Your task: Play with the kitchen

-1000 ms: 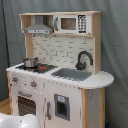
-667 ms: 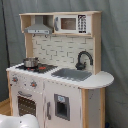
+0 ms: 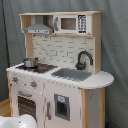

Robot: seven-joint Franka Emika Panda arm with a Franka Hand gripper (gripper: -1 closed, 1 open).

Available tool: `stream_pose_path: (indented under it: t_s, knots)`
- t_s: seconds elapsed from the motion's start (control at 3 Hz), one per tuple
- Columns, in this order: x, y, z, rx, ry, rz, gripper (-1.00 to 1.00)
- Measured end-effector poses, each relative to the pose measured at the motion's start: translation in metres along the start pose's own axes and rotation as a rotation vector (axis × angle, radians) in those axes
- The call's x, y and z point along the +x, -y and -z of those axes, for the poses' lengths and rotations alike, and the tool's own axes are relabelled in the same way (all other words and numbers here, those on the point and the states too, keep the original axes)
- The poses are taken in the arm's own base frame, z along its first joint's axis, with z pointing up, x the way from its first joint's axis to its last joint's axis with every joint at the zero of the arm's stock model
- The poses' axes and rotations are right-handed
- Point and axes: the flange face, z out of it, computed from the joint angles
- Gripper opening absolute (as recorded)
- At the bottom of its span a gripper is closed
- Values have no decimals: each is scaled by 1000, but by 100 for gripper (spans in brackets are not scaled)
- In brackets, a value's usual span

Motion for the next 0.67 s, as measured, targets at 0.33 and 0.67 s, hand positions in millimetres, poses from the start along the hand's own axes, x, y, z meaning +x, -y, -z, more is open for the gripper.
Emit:
stream_pose_path:
  t_s: [0.33, 0.67]
  knots:
    - [-11, 17, 5, -3, -2, 11, 100]
    - [-22, 35, 10, -6, -5, 20, 100]
